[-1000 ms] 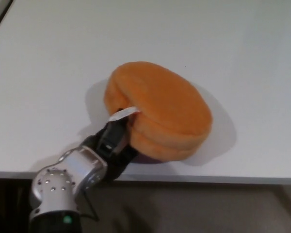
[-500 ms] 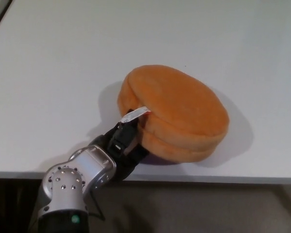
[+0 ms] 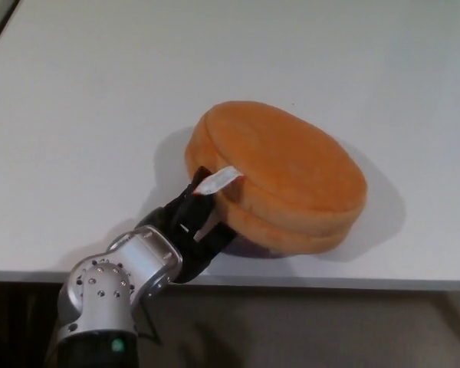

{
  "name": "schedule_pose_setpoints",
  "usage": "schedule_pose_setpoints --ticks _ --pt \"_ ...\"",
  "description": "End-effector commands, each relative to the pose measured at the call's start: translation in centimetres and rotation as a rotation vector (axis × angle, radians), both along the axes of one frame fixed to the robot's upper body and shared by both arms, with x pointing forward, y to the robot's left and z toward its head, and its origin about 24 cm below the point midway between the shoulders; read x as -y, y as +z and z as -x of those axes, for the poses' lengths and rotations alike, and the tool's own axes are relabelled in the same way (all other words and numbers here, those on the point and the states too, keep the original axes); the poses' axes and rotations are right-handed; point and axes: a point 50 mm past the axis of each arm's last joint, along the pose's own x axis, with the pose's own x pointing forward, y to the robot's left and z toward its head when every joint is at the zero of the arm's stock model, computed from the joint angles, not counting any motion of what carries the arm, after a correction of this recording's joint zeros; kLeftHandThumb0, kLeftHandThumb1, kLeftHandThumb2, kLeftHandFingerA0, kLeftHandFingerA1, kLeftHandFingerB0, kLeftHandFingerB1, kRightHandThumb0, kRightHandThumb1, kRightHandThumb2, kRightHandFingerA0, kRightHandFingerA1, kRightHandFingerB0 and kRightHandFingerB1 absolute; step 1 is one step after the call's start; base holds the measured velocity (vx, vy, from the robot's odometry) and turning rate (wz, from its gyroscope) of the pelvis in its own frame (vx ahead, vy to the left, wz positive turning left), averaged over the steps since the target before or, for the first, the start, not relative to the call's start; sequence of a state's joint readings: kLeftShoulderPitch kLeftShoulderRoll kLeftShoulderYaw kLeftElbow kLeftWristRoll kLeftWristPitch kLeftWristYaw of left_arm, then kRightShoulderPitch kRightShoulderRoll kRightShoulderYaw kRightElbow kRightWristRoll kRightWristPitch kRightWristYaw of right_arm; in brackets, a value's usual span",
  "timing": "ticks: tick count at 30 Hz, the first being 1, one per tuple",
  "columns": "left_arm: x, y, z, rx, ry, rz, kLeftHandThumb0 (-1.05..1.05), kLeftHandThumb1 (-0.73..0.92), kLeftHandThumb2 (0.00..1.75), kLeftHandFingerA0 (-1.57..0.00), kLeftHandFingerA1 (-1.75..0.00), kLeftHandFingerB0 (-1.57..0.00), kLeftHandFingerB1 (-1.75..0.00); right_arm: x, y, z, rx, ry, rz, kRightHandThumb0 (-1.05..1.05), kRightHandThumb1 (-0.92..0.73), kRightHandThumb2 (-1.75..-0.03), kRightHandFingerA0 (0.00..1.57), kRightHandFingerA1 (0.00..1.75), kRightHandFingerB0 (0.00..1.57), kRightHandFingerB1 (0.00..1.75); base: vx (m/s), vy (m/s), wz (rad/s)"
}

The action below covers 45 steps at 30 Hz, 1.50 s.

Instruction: A soft plate is kept in the center of the table close to the robot and the robot uses its left hand to pick up the plate, turns it upside down and places it back on the table

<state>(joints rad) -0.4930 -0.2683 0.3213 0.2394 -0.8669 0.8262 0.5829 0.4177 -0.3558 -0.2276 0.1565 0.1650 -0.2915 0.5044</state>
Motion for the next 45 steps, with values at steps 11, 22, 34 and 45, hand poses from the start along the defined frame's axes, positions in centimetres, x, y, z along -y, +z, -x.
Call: schedule_pose_setpoints --ticks 11,22,34,45 --pt "-2.2 0.0 0.5 0.124 -0.153 0.027 -1.05 0.72 1.12 0.00 -0.14 0.00 0.00 0.4 0.1 -0.1 0.006 -0.009 0.014 -0.79 -0.89 -0.67 0.49 0.44 0.28 0.34 0.00 0.000 0.00" --pt "-4.8 1.1 0.3 0.179 -0.236 -0.036 -1.05 0.70 1.12 0.00 -0.13 0.00 0.00 0.1 0.0 -0.2 0.005 -0.018 0.000 -0.80 -0.88 -0.67 0.49 0.46 0.28 0.35 0.00 0.000 0.00" --pt "-7.5 3.0 1.1 0.209 -0.330 -0.155 -1.05 0.70 1.12 0.00 -0.15 0.00 0.00 0.1 0.1 -0.3 0.010 -0.012 0.008 -0.85 -0.75 -1.08 0.45 0.57 0.22 0.47 0.00 0.000 0.00" --pt "-8.7 4.1 4.4 0.434 -0.418 -0.446 -1.05 0.75 1.18 0.00 -0.07 0.00 0.00 0.2 -0.2 0.0 -0.007 -0.019 -0.006 -0.85 -0.75 -1.08 0.45 0.57 0.23 0.47 0.00 0.000 0.00"
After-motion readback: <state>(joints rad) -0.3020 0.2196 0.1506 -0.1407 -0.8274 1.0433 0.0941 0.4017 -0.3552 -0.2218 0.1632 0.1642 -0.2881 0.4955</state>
